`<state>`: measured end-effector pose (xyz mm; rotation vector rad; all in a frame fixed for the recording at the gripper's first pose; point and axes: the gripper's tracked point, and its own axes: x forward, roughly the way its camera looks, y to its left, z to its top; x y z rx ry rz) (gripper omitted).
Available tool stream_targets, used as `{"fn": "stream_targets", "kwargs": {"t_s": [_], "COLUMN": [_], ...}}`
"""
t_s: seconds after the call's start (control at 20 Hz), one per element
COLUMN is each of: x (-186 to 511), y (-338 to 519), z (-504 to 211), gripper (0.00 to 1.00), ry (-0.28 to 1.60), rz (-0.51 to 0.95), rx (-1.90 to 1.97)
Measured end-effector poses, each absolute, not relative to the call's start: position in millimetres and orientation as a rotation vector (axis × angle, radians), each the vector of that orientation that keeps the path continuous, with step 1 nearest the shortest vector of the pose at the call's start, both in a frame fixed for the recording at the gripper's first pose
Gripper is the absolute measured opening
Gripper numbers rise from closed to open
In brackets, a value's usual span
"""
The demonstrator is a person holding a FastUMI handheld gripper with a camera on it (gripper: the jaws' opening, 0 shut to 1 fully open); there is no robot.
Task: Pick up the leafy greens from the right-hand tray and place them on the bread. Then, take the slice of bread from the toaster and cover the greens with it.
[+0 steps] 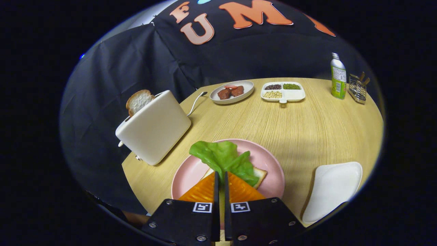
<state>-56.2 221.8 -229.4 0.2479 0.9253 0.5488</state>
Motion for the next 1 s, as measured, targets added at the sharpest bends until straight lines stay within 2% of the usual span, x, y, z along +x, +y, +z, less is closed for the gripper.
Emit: {"fn": "stream_targets", "kwargs": {"t_s": [0.15, 0.25, 0.3, 0.35, 0.5, 0.65, 0.7, 1.0], "x": [-57, -57, -57, -55, -44, -36, -29, 1], "y": [227, 227, 226, 222, 216, 222, 224, 274], "z": [-232, -231, -231, -230, -223, -204, -196, -131], "gripper": [0.11, 0.18, 0.26, 0.29, 0.47, 0.55, 0.61, 0.80], "ry": [0.929, 0.931, 0.934, 0.933, 0.918, 0.920, 0.910, 0.883], "rz": [0.552, 0.545, 0.538, 0.528, 0.496, 0.504, 0.503, 0.583], "rx": [0.225, 0.214, 0.195, 0.171, 0.146, 0.153, 0.141, 0.216]}}
